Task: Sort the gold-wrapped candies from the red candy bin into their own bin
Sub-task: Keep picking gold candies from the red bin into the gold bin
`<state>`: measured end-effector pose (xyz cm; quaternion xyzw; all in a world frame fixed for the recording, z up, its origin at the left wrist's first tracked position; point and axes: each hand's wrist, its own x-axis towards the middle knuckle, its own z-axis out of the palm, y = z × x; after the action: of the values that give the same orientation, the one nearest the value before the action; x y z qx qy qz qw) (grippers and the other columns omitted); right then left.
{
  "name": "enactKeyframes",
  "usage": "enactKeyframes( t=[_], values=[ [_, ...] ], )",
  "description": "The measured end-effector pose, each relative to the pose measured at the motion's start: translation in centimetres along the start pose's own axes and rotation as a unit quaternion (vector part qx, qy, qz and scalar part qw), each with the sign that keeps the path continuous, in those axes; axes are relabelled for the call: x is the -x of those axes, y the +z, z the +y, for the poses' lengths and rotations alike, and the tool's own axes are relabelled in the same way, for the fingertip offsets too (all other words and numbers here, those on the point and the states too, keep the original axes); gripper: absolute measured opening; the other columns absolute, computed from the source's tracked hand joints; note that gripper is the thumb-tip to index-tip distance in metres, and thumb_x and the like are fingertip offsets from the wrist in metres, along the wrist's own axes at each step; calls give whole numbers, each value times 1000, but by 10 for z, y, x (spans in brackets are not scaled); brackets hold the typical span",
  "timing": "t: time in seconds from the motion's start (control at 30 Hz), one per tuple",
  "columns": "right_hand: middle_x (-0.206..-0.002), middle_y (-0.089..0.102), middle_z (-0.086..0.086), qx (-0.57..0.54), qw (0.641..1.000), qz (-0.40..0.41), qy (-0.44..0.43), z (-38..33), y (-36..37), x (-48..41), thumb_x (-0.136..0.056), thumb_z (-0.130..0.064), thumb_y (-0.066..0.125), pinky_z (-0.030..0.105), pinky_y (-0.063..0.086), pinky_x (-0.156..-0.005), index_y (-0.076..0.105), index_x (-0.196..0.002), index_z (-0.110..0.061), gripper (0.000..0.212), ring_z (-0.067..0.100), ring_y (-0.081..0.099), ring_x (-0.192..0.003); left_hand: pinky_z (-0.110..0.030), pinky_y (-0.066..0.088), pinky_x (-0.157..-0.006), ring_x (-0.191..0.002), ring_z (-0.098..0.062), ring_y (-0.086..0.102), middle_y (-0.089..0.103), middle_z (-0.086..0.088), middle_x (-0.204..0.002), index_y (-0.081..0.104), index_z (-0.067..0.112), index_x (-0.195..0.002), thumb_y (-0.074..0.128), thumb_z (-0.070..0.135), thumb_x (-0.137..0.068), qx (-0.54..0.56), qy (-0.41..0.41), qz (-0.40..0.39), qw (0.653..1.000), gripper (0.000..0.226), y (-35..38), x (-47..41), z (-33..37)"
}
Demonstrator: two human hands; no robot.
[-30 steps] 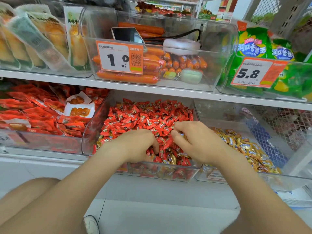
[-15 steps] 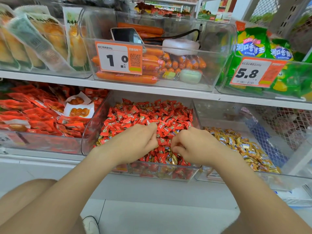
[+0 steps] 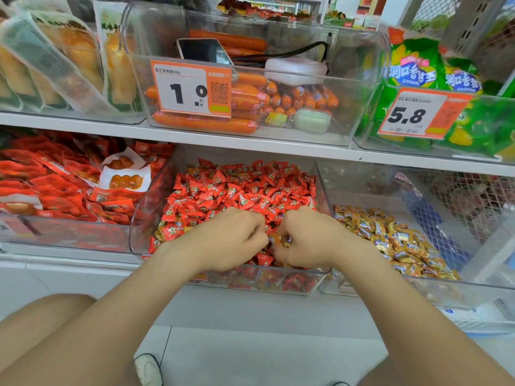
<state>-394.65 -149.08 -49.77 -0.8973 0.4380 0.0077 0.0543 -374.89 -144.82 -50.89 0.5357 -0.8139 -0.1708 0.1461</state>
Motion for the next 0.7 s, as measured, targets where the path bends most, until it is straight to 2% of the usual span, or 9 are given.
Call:
enactKeyframes(
  t=[0.07,0.13,0.23,0.3,0.33,0.43,0.53,0.6,0.7],
  values=[
    [-49,37,2,-45,998,46,-21,7,-4,4,-84,-42,58,47,46,-46,45,-57,-10,44,25,37,-50,-46,46,-57,-57,-20,49,52,0,-58,49,17,-69,47,50,-104,-15,1,22,1000,48,4,-3,0],
    [-53,45,1,-53,995,81,-26,14,-9,11,-92,-42,54,50,50,-54,46,-61,-15,42,21,44,-51,-44,49,-57,-56,-20,53,54,-1,-57,55,19,-71,49,59,-104,-14,4,26,1000,52,5,-8,-1],
    [-70,48,-3,-72,988,132,-30,17,-18,25,-97,-40,52,48,47,-64,44,-71,-20,34,15,47,-66,-26,51,-67,-69,-1,64,69,11,-74,73,32,-103,59,38,-105,34,23,-41,998,16,4,-13,0],
    [-75,47,-6,-69,984,161,-16,11,-23,32,-89,-45,48,42,44,-61,41,-72,-23,28,16,48,-71,-12,43,-71,-80,6,64,72,19,-87,78,32,-108,65,25,-103,43,68,-96,992,15,5,-16,3],
    [-76,48,-6,-67,982,176,-2,8,-26,34,-85,-46,46,39,41,-59,42,-72,-22,27,17,49,-71,-11,42,-72,-82,5,64,72,20,-88,80,31,-105,69,25,-101,41,82,-120,989,14,7,-19,4],
    [-67,48,1,-107,968,218,59,6,-26,38,-76,-43,47,36,36,-53,42,-67,-14,31,21,47,-61,-19,48,-82,-88,1,65,73,20,-93,82,29,-101,77,25,-94,14,89,-154,984,10,7,-27,0],
    [-54,36,5,-183,951,224,105,9,-24,39,-72,-42,47,41,38,-50,38,-64,-7,37,23,32,-52,-29,54,-90,-92,3,65,72,28,-95,82,36,-105,78,18,-92,-15,78,-199,977,23,4,-30,-4],
    [-52,33,2,-222,946,207,114,10,-25,39,-72,-40,52,38,34,-49,36,-63,-7,37,18,28,-52,-32,56,-87,-87,1,66,71,30,-89,83,38,-103,76,17,-92,-44,71,-212,974,24,4,-31,-5],
    [-54,33,-2,-265,944,163,111,10,-26,41,-81,-30,61,32,30,-50,38,-66,-5,37,12,27,-52,-34,57,-82,-83,-4,68,75,21,-86,83,32,-94,70,17,-89,-55,73,-194,977,20,6,-29,-4]
  ],
)
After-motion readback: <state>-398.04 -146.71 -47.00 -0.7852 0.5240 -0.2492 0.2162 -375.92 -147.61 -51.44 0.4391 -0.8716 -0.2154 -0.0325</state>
